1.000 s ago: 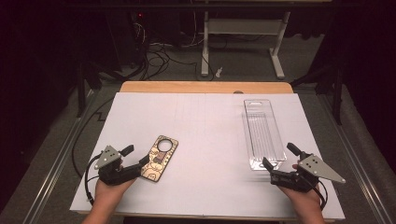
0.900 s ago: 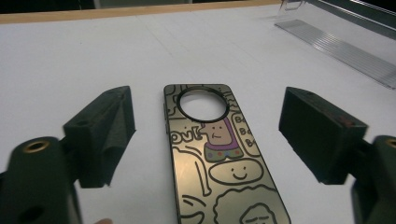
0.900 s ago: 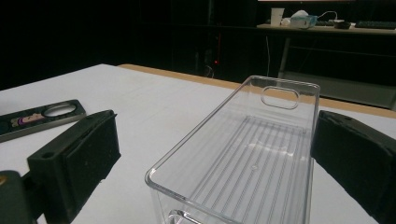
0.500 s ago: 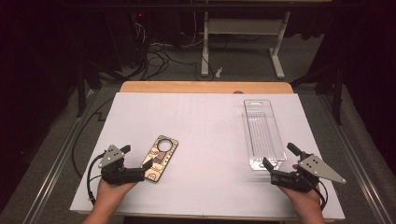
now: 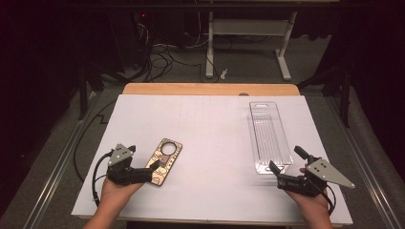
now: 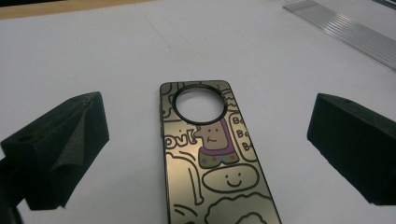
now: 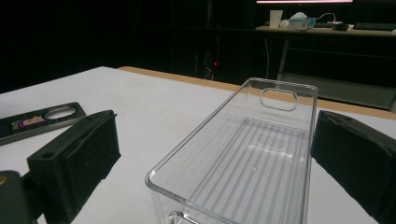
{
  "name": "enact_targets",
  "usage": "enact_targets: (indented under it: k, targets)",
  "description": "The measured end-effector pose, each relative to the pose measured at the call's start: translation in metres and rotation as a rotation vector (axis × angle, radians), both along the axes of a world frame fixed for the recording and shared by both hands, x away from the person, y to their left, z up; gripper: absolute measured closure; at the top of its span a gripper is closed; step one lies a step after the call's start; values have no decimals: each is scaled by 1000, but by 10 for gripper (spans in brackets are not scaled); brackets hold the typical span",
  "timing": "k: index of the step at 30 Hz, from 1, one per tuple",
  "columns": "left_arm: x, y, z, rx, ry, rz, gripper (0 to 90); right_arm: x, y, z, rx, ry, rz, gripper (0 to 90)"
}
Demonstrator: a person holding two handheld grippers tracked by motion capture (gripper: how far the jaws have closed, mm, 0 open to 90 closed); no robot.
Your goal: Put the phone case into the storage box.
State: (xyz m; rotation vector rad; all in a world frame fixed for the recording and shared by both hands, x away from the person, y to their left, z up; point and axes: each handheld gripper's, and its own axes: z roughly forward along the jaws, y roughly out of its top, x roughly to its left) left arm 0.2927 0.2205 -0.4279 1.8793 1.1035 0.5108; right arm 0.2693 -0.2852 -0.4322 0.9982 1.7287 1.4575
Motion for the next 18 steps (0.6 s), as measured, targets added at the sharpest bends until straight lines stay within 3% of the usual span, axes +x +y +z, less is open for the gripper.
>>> enact_targets:
  k: [6, 7, 8, 10, 18]
  targets:
    - [11, -8, -2, 60, 85, -10, 2, 1, 0, 0, 2, 3, 4, 17]
    - [15, -10, -4, 80, 122, -18, 2, 1, 0, 0, 1, 3, 4, 16]
    - [15, -10, -4, 80, 122, -18, 2, 1, 0, 0, 1, 2, 4, 16]
    - [19, -12, -5, 96, 174, -17, 2, 1, 1, -1, -5, 0, 7, 16]
    - [27, -16, -7, 147, 266, -26, 2, 1, 1, 0, -2, 0, 9, 16]
